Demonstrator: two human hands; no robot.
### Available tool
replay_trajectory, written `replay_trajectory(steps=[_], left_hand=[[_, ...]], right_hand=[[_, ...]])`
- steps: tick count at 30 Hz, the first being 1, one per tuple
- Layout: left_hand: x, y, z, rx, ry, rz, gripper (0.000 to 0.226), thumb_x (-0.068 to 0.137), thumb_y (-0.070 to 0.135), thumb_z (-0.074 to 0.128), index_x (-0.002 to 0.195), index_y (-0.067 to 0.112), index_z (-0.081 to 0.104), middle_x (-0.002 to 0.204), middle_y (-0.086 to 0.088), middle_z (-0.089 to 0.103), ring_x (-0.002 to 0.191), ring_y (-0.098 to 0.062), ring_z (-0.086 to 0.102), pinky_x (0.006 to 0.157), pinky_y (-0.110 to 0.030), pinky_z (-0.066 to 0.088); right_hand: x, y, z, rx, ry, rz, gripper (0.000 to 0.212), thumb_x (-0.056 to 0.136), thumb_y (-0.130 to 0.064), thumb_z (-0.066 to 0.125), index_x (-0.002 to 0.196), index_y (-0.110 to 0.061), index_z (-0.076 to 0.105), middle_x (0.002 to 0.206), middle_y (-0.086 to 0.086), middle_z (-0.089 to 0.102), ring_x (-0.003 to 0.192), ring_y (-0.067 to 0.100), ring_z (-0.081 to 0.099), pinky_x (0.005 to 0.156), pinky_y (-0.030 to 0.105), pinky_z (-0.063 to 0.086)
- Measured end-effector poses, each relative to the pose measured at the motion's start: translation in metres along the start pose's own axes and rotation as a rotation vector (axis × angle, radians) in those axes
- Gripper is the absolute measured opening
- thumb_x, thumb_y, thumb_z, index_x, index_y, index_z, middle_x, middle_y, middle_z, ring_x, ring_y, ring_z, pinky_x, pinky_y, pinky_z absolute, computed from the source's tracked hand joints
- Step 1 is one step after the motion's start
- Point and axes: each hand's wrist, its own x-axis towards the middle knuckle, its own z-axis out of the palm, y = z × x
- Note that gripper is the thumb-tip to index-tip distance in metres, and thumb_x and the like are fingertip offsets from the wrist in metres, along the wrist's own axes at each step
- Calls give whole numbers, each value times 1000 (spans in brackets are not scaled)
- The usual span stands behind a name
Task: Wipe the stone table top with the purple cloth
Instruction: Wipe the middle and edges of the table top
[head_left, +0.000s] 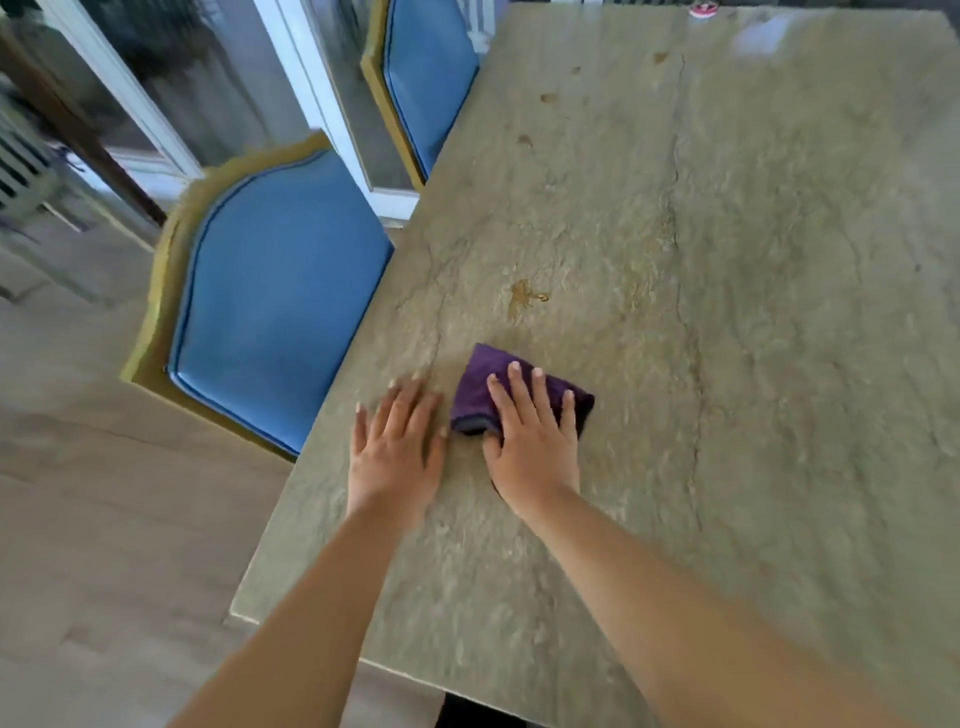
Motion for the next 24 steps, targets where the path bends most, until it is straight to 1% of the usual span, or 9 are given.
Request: replay_trajectory(steps=[2, 3, 8, 12, 14, 16, 20, 22, 24], left_hand=[[5, -10, 3, 32, -26, 51, 55, 98, 51, 18, 151, 37, 17, 161, 14, 9, 148, -5, -3, 121, -46, 0], [6, -12, 4, 35, -29, 64, 56, 98, 52, 17, 152, 37, 14, 161, 15, 6, 148, -4, -7, 121, -47, -1], [10, -16, 10, 66, -30, 83, 60, 96, 56, 7, 152, 35, 5, 161, 14, -2, 146, -4, -15, 120, -49, -4], [11, -17, 13, 84, -16, 94, 62, 95, 57, 7, 152, 34, 6, 161, 15, -6, 147, -6, -14, 120, -50, -6], [11, -15, 14, 80, -11, 96, 62, 95, 58, 9, 152, 34, 9, 162, 14, -3, 148, -7, -11, 120, -50, -5], [11, -16, 14, 76, -9, 97, 62, 95, 57, 12, 152, 33, 11, 162, 13, 0, 148, -8, -9, 119, -51, -4], [10, -17, 14, 69, -17, 103, 61, 96, 54, 15, 153, 32, 10, 162, 11, 0, 148, -10, -8, 119, -52, -4], [10, -17, 14, 66, -23, 104, 61, 96, 54, 13, 153, 32, 8, 162, 11, -1, 148, -10, -9, 119, -53, -5], [10, -17, 14, 83, -31, 109, 61, 96, 55, 10, 153, 32, 5, 162, 11, -3, 148, -11, -10, 119, -53, -6]], right_hand=[[16, 4, -3, 18, -34, -103, 59, 98, -35, 30, 153, -30, 7, 161, -6, -3, 148, 17, -8, 117, 42, -10], [23, 13, -6, 28, -30, -94, 58, 99, -33, 32, 152, -30, 9, 162, -7, 0, 148, 16, -6, 118, 41, -7], [4, 71, -21, 41, 105, 323, 60, 96, -31, 37, 152, -27, 17, 162, -3, 6, 149, 19, 1, 118, 46, 1], [-46, 45, -9, -6, 132, 569, 67, 94, -45, 33, 153, -23, 10, 162, 3, 0, 148, 25, -4, 118, 52, -3], [-61, 5, 2, -39, 129, 540, 71, 92, -55, 22, 153, -24, 5, 161, 4, -4, 148, 29, -8, 116, 55, -10], [-71, -28, 13, -25, 112, 394, 70, 91, -63, 11, 152, -28, 5, 161, -1, -6, 147, 29, -12, 113, 55, -17], [-86, -15, 13, -16, 75, 198, 58, 96, -55, 11, 149, -35, 22, 161, -7, 7, 148, 23, -9, 117, 52, -9], [-89, 18, 5, -36, 109, 283, 53, 97, -48, 15, 146, -33, 27, 161, -6, 11, 149, 22, -4, 118, 52, -4], [-94, 50, -3, -37, 138, 464, 51, 98, -44, 19, 147, -32, 25, 161, -4, 9, 149, 23, -2, 118, 52, -2]])
